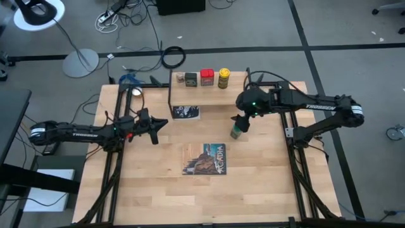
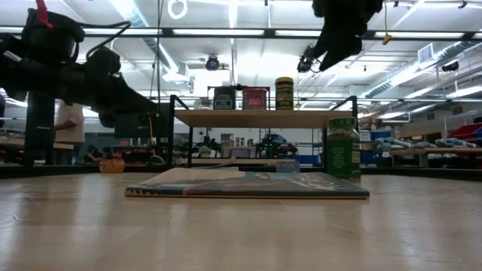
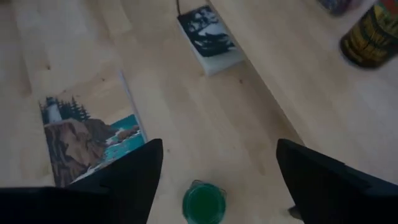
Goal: Shelf spices
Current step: Put the green seasoning bottle on the shelf
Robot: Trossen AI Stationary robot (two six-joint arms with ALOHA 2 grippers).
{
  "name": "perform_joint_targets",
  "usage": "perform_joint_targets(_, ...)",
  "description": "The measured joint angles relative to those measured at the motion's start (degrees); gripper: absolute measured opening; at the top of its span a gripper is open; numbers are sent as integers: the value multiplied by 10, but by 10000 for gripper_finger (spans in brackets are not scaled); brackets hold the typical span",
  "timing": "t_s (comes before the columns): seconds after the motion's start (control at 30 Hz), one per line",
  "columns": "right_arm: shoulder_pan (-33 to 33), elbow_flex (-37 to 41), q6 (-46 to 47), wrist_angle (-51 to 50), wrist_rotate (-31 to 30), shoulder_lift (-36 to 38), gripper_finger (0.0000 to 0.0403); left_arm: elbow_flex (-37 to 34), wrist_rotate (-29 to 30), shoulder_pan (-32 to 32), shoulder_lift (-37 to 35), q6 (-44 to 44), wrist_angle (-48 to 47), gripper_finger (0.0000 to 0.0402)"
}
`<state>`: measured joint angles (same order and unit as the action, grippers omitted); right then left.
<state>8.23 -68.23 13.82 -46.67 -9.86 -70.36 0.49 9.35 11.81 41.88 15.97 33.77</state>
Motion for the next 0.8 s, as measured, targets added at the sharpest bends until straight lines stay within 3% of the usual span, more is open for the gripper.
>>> perform_joint_targets(0.4,-5,0,45,3,-25,-91,313,0,13,0,10,-56,7,30)
perform_joint_targets(0.8,-5,0,43,-83,-26,-72,309,0,37,1,13,-57,7,30)
